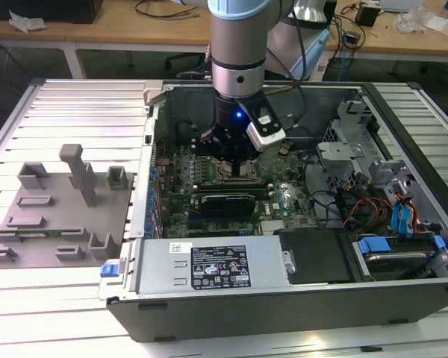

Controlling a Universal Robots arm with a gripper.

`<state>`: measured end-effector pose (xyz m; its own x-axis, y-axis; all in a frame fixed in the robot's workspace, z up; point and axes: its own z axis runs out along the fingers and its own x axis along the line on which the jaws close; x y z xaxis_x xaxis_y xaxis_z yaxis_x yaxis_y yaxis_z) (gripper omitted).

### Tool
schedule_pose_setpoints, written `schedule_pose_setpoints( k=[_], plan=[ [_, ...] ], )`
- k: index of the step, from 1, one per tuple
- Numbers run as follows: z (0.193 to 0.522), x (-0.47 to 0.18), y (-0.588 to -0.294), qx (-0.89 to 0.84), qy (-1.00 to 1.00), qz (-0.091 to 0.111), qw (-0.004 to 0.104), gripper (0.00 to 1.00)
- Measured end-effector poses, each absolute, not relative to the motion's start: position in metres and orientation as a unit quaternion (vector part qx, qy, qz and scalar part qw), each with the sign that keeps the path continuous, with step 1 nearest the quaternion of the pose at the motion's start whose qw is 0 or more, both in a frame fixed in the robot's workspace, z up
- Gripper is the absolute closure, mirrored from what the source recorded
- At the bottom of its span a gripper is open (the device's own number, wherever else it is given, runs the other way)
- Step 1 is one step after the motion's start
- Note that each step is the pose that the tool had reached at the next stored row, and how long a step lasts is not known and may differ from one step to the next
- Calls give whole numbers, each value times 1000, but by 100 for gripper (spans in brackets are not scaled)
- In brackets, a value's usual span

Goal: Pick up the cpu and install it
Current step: 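Install the second cpu locking lever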

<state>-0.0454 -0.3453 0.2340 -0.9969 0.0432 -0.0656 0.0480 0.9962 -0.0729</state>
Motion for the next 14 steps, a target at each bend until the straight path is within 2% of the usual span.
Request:
schedule_pose_setpoints(
  k=[14],
  plan=[
    [231, -63, -346, 22, 998, -37, 36, 89]
  ],
)
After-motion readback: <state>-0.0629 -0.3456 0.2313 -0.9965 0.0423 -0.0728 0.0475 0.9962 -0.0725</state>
